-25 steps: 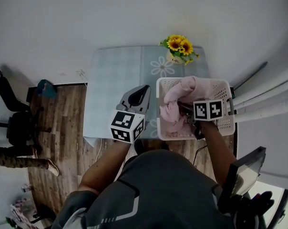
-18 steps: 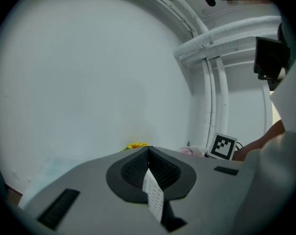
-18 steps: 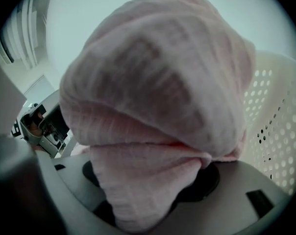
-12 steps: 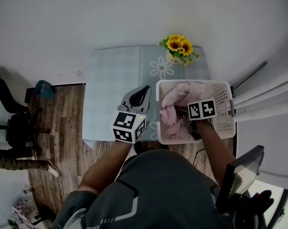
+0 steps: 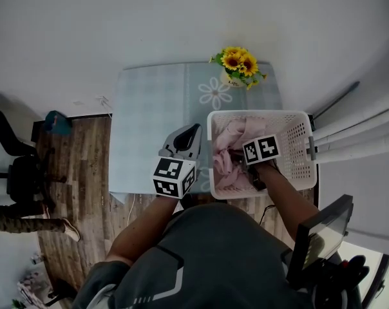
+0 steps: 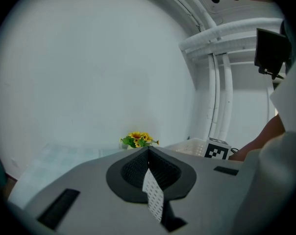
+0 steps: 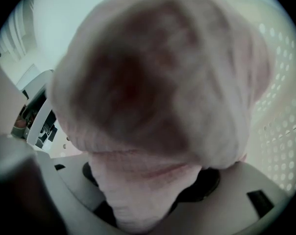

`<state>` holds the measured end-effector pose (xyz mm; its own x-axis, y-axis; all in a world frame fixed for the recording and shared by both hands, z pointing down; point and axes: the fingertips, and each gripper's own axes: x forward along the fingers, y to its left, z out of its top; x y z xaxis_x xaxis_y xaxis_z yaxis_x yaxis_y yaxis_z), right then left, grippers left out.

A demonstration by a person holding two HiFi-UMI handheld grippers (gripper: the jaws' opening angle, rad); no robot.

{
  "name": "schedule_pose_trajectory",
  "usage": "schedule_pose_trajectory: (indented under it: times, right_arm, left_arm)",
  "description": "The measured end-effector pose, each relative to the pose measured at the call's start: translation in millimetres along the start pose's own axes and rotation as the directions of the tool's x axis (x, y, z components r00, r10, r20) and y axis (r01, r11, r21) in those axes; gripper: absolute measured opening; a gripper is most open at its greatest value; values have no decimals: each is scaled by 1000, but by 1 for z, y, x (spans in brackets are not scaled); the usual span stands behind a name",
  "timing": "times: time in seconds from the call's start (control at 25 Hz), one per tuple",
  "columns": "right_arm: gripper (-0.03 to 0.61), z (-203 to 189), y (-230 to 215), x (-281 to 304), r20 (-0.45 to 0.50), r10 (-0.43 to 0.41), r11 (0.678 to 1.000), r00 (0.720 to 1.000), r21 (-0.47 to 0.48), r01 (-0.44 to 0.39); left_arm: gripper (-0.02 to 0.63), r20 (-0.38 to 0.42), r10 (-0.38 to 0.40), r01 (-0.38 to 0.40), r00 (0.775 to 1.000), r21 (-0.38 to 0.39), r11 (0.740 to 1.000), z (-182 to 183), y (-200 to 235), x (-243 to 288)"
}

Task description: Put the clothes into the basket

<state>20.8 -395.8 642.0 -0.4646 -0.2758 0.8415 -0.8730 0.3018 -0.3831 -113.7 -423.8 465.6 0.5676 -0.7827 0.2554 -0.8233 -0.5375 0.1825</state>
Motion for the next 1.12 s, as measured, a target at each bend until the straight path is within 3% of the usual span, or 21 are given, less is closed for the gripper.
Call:
schedule_pose_trajectory:
  times: [0.4,1.12]
  right_arm:
    - [331,-15,-5,21,-94,-30,999,995,-18,28]
    - [331,-25,-13,41,-138,-54,999,989,-12,53]
  left_arm:
    - [8,9,22,-21,1000,-4,1000,0,9,0]
    - [8,26,1,-2,1000,30,1000,14,4,-7]
